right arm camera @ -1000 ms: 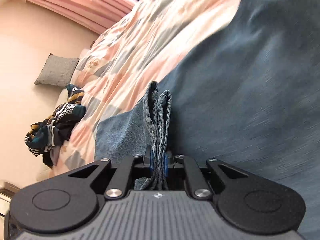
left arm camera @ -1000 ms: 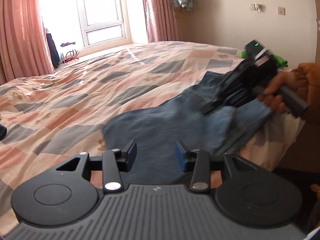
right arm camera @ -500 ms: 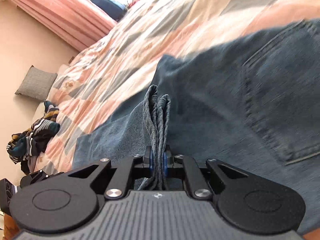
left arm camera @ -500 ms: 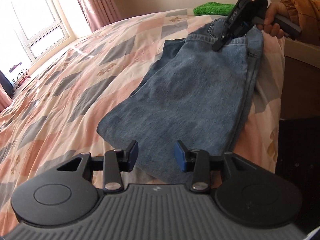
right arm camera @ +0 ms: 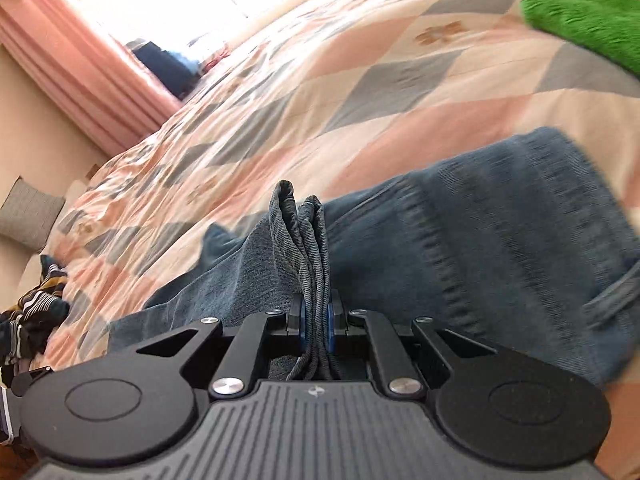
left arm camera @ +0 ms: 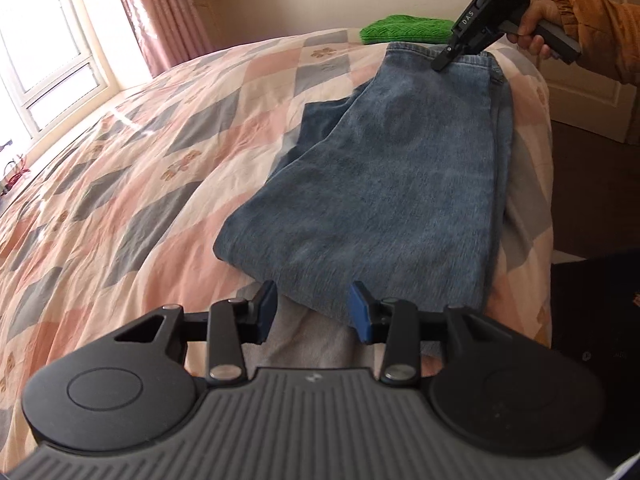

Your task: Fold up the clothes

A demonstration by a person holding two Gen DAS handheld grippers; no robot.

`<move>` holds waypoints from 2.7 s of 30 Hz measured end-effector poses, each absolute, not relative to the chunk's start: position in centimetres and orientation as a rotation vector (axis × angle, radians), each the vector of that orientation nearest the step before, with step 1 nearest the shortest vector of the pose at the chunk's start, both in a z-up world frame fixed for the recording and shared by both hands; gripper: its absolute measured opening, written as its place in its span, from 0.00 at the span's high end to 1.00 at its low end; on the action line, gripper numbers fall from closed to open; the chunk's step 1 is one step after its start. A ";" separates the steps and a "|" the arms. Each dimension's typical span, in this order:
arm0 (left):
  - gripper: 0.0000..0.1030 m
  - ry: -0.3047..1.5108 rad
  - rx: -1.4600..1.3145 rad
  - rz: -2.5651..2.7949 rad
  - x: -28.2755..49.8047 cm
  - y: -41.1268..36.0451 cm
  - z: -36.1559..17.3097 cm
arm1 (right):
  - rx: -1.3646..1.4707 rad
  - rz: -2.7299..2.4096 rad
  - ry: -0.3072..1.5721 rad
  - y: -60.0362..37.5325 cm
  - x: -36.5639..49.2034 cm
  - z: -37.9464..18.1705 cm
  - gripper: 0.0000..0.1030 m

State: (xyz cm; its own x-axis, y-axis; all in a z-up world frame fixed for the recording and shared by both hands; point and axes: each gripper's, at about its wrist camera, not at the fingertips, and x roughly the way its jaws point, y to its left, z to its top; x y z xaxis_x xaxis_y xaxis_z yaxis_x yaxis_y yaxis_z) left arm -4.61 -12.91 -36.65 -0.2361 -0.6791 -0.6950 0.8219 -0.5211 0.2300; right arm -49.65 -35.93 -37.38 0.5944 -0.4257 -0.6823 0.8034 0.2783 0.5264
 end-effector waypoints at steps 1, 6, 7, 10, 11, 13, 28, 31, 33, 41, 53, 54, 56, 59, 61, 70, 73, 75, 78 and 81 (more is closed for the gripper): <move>0.66 0.222 0.954 -1.911 -4.7 -13.2 -36.5 | 0.971 -0.874 0.458 -36.1 -50.3 -37.2 0.91; 0.66 0.205 0.973 -1.926 -5.2 -14.3 -36.3 | 0.949 -0.965 0.449 -37.3 -54.0 -36.1 0.91; 0.66 0.205 0.973 -1.929 -5.4 -14.5 -36.3 | 0.951 -0.981 0.442 -37.5 -54.8 -36.0 0.91; 0.66 0.205 0.976 -1.942 -6.1 -15.0 -36.5 | 0.957 -1.017 0.427 -38.7 -57.7 -35.5 0.91; 0.66 0.203 0.980 -1.946 -6.4 -15.2 -36.6 | 0.960 -1.021 0.427 -38.9 -58.2 -35.5 0.91; 0.66 0.200 0.987 -1.955 -6.8 -15.6 -36.6 | 0.960 -1.032 0.434 -39.3 -59.2 -35.3 0.91; 0.66 0.189 0.998 -2.003 -8.4 -17.8 -36.3 | 1.009 -1.007 0.470 -42.2 -61.5 -37.1 0.91; 0.66 0.199 0.997 -2.005 -8.7 -17.9 -36.5 | 1.031 -1.005 0.448 -42.9 -61.9 -38.5 0.77; 0.66 0.197 1.004 -2.003 -8.8 -17.9 -36.5 | 1.014 -1.063 0.446 -43.1 -62.4 -38.8 0.58; 0.66 0.212 0.978 -1.998 -9.2 -18.7 -36.0 | 0.615 -1.246 0.377 -35.7 -60.3 -34.9 0.66; 0.69 0.208 0.905 -2.028 -11.9 -21.4 -34.8 | 0.512 -1.262 0.484 -34.3 -55.9 -36.3 0.66; 0.71 0.205 0.902 -2.032 -12.3 -21.9 -34.7 | 0.499 -1.225 0.471 -34.4 -55.0 -35.7 0.66; 0.81 0.220 0.900 -2.045 -13.2 -23.3 -34.9 | 0.469 -1.160 0.473 -34.9 -53.1 -35.2 0.66; 1.00 0.263 0.910 -2.060 -14.2 -25.7 -36.2 | 0.427 -1.102 0.529 -36.6 -50.2 -36.1 0.66; 1.00 0.288 0.951 -2.021 -14.3 -27.4 -37.9 | 0.440 -1.099 0.577 -38.4 -49.3 -37.5 0.66; 0.98 0.509 0.874 -1.993 -10.8 -30.0 -40.4 | 0.453 -1.077 0.619 -40.8 -50.6 -41.0 0.69; 0.98 0.397 0.873 -1.975 -11.2 -30.0 -38.4 | 0.470 -1.130 0.539 -40.1 -52.2 -39.4 0.68; 0.98 0.400 0.888 -1.972 -11.0 -31.0 -38.7 | 0.477 -1.163 0.493 -39.6 -53.4 -38.9 0.68; 0.98 0.403 0.947 -1.944 -11.3 -32.4 -41.4 | 0.519 -1.233 0.499 -39.3 -55.5 -40.3 0.68; 0.99 0.414 0.944 -1.931 -11.5 -33.2 -42.4 | 0.661 -1.232 0.447 -39.5 -58.1 -43.1 0.63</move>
State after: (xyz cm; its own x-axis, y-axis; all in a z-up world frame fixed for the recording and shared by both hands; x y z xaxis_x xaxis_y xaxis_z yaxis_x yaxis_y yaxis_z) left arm -11.48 -33.24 -42.41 -0.2852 -0.5900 -0.7553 0.8479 -0.5228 0.0882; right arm -58.12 -39.48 -43.09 0.2845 -0.7118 -0.6421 0.9580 0.1858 0.2185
